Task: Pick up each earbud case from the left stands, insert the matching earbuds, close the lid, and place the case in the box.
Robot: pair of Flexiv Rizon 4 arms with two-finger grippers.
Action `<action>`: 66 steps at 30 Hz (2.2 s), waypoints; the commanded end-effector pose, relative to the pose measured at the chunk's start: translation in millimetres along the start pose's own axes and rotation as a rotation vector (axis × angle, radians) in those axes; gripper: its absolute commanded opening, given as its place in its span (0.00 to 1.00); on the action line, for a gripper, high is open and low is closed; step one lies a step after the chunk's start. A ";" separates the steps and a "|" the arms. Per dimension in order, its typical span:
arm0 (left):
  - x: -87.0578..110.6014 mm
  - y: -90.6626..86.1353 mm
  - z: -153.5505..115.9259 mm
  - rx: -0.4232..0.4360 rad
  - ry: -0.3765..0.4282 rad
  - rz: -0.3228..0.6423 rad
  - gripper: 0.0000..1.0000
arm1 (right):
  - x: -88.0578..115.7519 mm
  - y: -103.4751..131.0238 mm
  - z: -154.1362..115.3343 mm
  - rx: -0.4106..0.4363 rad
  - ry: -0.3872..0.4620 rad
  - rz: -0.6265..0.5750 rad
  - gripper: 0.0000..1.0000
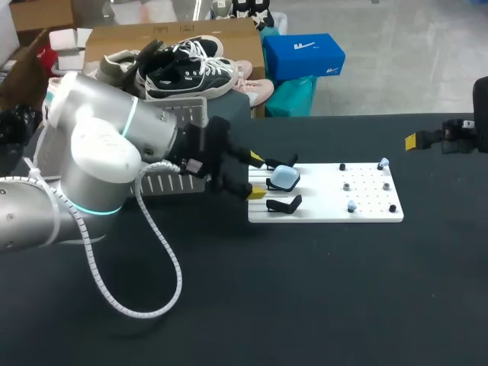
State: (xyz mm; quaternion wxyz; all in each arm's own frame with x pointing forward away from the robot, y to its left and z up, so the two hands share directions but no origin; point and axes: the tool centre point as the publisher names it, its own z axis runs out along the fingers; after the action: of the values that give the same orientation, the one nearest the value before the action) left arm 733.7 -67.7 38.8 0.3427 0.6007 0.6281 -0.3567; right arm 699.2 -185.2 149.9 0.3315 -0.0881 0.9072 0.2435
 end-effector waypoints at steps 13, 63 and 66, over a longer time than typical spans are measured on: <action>-3.2 18.6 22.4 0.020 -0.015 -0.010 1.00 | -0.4 -0.5 0.2 -0.002 0.002 -0.001 1.00; 3.5 19.1 39.4 0.020 0.015 -0.041 0.54 | -0.4 -0.5 0.2 -0.002 0.002 -0.001 1.00; 3.4 19.2 39.6 0.022 0.015 -0.040 0.52 | -0.4 -0.5 0.2 -0.002 0.002 -0.001 1.00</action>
State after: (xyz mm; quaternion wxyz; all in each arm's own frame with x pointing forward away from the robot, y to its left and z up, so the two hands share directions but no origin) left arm 753.8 -99.2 15.5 0.3231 0.5945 0.6384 -0.3669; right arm 699.2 -185.2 149.9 0.3315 -0.0881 0.9072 0.2435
